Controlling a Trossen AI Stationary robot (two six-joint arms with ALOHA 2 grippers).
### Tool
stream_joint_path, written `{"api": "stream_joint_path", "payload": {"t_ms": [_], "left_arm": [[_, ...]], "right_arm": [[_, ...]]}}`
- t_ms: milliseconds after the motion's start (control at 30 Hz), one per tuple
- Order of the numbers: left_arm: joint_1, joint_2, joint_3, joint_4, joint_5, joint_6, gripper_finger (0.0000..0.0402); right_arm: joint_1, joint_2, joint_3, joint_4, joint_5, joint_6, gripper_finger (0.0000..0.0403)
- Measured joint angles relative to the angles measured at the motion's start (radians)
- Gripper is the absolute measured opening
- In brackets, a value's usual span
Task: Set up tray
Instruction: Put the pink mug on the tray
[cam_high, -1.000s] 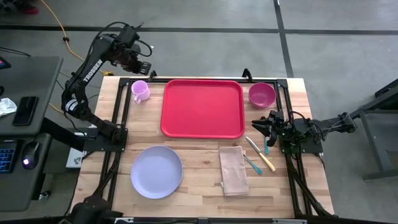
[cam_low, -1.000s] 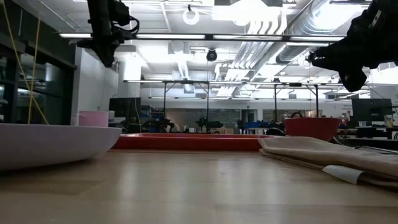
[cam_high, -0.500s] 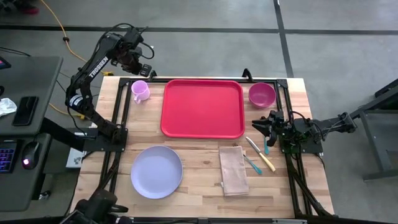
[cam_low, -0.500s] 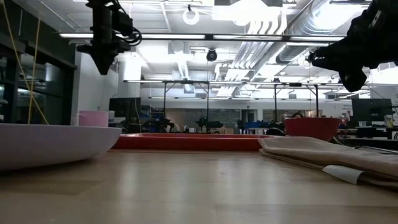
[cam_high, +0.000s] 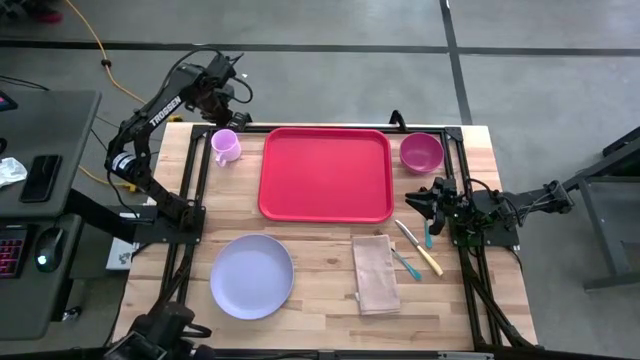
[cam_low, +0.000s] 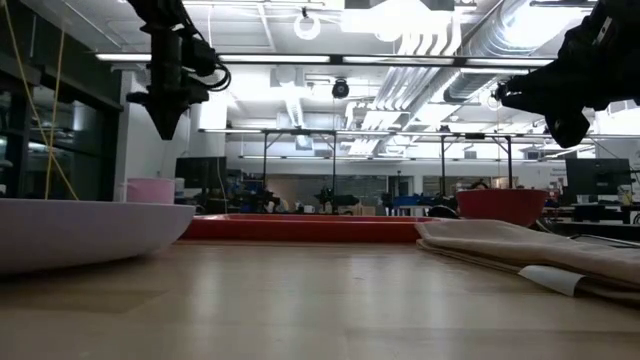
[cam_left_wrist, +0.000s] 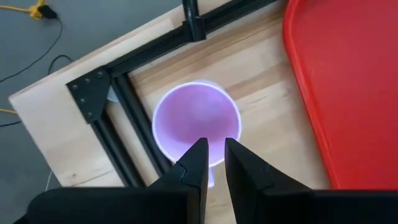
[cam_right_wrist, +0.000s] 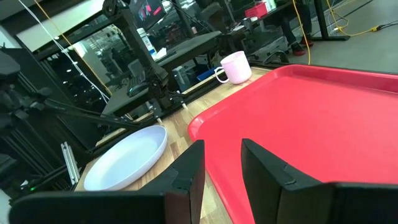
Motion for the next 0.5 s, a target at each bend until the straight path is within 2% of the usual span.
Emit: {"api": "stream_joint_path", "payload": {"t_ms": [167,500], "left_arm": [[0.027,0.000,-0.042,0.054,-0.005,0.030,0.0085],[0.126,0.000,-0.043,0.096,0.151,0.067,0.0085]], "right_arm": [[0.000,0.000,0.000,0.000,0.000,0.015,0.0083],[0.000,0.000,0.000,-0.002,-0.001,0.036,0.0083]]}}
